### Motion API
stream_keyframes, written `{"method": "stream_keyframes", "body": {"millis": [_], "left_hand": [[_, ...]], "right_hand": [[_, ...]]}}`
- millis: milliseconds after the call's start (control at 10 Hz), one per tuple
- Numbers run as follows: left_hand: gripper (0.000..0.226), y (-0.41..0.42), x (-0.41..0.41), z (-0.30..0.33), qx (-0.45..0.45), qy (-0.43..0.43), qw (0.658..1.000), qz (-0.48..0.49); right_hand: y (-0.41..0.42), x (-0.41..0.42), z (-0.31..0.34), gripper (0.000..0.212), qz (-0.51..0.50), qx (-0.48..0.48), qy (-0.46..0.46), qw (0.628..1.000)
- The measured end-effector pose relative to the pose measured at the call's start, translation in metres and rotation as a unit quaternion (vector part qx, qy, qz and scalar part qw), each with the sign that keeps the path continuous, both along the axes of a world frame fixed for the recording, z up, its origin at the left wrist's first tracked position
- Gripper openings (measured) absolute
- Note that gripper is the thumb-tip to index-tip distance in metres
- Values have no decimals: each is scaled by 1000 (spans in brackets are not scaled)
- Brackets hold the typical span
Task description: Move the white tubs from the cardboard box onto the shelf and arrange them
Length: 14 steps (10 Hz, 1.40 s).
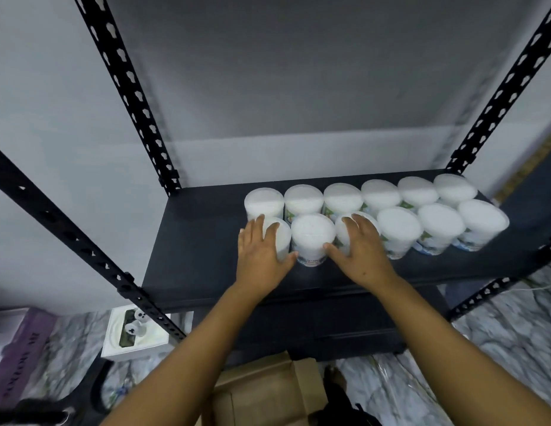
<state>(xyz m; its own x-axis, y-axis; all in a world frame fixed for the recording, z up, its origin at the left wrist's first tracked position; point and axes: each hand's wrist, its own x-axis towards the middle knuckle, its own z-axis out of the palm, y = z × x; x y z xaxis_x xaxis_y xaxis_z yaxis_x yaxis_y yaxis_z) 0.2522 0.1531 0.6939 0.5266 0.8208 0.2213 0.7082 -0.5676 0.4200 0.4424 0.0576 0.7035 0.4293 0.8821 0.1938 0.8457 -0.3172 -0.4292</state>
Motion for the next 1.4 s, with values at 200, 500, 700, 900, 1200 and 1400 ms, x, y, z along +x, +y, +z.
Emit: {"method": "stream_keyframes", "body": {"millis": [200, 500, 700, 900, 1200, 1400], "left_hand": [[69, -25, 39, 5, 31, 79, 996, -18], [54, -41, 74, 5, 36, 126, 990, 45], [59, -76, 92, 24, 4, 94, 991, 92], [60, -115, 112, 52, -29, 36, 994, 100], [60, -134, 121, 119, -34, -52, 997, 46], [60, -142, 122, 143, -9, -77, 997, 27]], "right_hand": [[-32, 31, -4, 67, -46, 4, -14, 999], [-37, 59, -5, 58, -1, -22, -33, 999], [-59, 84, 14, 58, 47, 0, -3, 999], [-87, 118, 49, 61, 81, 1, 34, 996], [-114, 120, 105, 63, 67, 21, 53, 996], [-126, 114, 127, 63, 66, 47, 38, 996]]}}
